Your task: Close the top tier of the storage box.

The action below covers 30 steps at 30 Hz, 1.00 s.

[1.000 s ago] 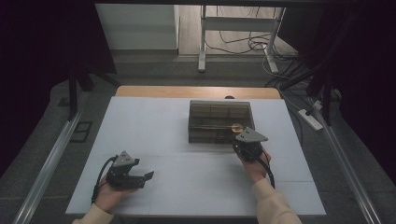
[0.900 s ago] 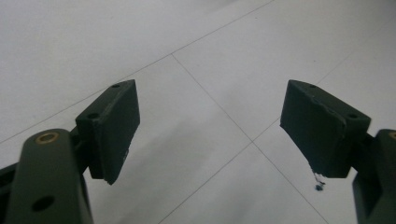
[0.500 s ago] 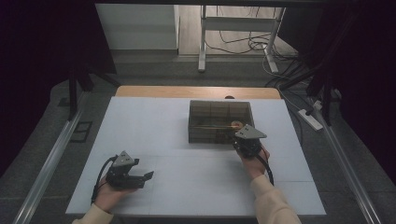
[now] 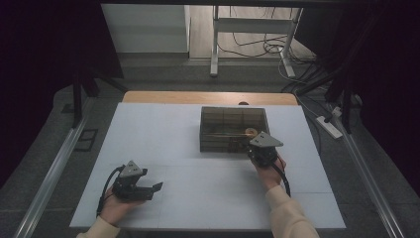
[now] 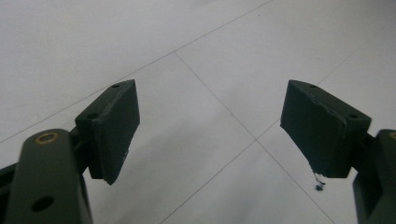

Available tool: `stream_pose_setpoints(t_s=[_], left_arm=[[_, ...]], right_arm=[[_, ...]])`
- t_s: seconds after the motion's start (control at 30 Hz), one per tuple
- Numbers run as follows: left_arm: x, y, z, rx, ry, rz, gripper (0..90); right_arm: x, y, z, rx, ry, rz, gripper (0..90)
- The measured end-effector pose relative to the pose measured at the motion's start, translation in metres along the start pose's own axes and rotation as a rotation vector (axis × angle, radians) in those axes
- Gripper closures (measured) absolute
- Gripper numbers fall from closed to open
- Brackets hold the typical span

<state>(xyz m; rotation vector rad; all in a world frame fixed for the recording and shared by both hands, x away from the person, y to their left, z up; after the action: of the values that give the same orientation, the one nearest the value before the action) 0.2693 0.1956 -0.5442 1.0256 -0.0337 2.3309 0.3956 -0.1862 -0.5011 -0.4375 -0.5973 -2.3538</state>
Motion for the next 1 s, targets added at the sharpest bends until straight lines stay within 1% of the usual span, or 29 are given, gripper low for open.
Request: stream_pose_setpoints(t_s=[0.07, 0.23, 0.43, 0.47, 0.53, 0.6, 0.67, 0.73, 0.83, 0.97, 1.0], left_arm=[[0.000, -0.001, 0.000, 0.004, 0.002, 0.000, 20.0], [0.001, -0.001, -0.001, 0.004, 0.006, 0.001, 20.0], [0.002, -0.002, -0.001, 0.004, 0.013, 0.000, 20.0], [0.002, -0.002, -0.001, 0.004, 0.014, 0.000, 20.0], [0.002, -0.002, -0.001, 0.004, 0.015, -0.001, 20.0], [0.002, -0.002, -0.001, 0.001, 0.016, 0.001, 20.0], [0.002, -0.002, -0.001, -0.002, 0.017, 0.001, 19.9], [0.002, -0.002, -0.001, -0.002, 0.018, 0.002, 19.9], [0.002, -0.002, 0.000, -0.003, 0.019, 0.003, 19.9], [0.001, -0.003, -0.001, 0.001, 0.021, 0.001, 19.9], [0.002, -0.003, -0.001, 0.002, 0.021, 0.000, 19.9]], right_arm=[[0.001, 0.000, -0.001, -0.008, 0.003, 0.001, 89.7], [0.007, -0.001, -0.003, -0.016, -0.012, 0.015, 89.7], [0.018, -0.003, -0.008, -0.005, -0.018, 0.039, 89.6], [0.019, -0.004, -0.009, -0.004, -0.019, 0.042, 87.1], [0.023, -0.004, -0.013, -0.004, -0.033, 0.070, 76.8], [0.029, -0.006, -0.017, -0.012, -0.024, 0.090, 65.3], [0.033, -0.007, -0.021, -0.024, -0.018, 0.102, 54.8], [0.037, -0.007, -0.023, -0.029, -0.019, 0.105, 47.8], [0.042, -0.007, -0.025, -0.048, -0.018, 0.140, 41.5], [0.047, -0.009, -0.029, -0.038, -0.028, 0.157, 36.1], [0.049, -0.009, -0.031, -0.030, -0.033, 0.167, 35.1]])
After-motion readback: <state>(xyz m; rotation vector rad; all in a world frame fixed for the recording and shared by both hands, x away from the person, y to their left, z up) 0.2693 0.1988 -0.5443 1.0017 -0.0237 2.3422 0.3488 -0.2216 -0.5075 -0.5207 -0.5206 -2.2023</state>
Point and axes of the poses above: each handheld gripper's, and its own axes: x roughly backward along the jaws, z roughly out of its top, y roughly to its right, the point moved 3 cm from there along -x, roughly forward along the jaws, and after that the axes turned 6 degrees about x, right-handed, at the moved point
